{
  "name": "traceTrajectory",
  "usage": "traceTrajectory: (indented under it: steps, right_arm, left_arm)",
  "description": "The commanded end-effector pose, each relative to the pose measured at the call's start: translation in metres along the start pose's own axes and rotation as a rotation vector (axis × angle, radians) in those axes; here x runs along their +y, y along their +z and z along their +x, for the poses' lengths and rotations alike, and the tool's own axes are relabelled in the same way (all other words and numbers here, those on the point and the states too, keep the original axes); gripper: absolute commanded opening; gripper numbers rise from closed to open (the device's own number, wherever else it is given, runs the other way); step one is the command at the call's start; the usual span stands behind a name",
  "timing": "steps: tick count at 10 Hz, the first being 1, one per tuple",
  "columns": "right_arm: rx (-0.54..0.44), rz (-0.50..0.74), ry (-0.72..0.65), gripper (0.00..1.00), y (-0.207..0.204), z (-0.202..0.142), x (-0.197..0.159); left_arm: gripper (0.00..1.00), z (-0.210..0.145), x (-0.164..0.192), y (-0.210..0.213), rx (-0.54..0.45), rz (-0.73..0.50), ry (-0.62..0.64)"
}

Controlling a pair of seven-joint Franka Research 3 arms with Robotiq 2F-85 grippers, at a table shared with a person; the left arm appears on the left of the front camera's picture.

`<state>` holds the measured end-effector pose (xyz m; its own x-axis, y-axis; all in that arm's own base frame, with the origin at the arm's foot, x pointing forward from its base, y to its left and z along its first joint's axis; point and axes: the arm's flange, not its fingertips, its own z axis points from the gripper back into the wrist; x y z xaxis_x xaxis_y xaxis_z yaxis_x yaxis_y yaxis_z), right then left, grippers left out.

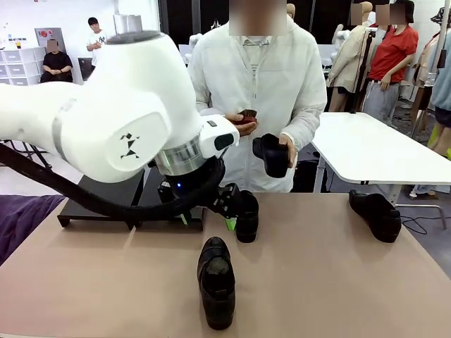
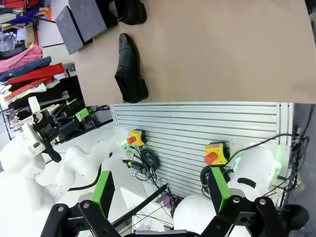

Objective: Organize the shoes by placing them on the stand.
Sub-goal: Place the Shoe from the middle of the table onto the Shoes Stand.

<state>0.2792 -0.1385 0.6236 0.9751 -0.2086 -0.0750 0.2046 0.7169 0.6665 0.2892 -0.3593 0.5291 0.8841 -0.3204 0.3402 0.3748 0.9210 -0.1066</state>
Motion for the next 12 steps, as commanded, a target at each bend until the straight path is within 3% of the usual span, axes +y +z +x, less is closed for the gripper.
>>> traceTrajectory:
  steps: [1,2,4,6,9,12]
  right_arm:
    - [0.006,0.002,0.011,1.00,0.003,-0.001,-0.001]
    - [0.006,0.002,0.011,1.00,0.003,-0.001,-0.001]
    - [0.006,0.002,0.011,1.00,0.003,-0.001,-0.001]
    - [0.006,0.002,0.011,1.00,0.003,-0.001,-0.001]
    - [0.006,0.002,0.011,1.00,0.003,-0.001,-0.001]
    - [0.006,0.002,0.011,1.00,0.003,-0.001,-0.001]
  left_arm:
    - [1.00,0.002,0.006,-0.042,0.012,0.049,0.117]
    - [1.00,0.001,0.014,-0.049,0.013,0.022,0.123]
    - [1.00,-0.017,0.067,-0.019,-0.030,-0.035,0.200]
    - [1.00,-0.040,0.111,-0.014,0.003,-0.091,0.257]
    - [1.00,-0.022,0.082,-0.050,0.022,-0.133,0.260]
    - [1.00,0.006,0.033,-0.109,0.048,-0.149,0.164]
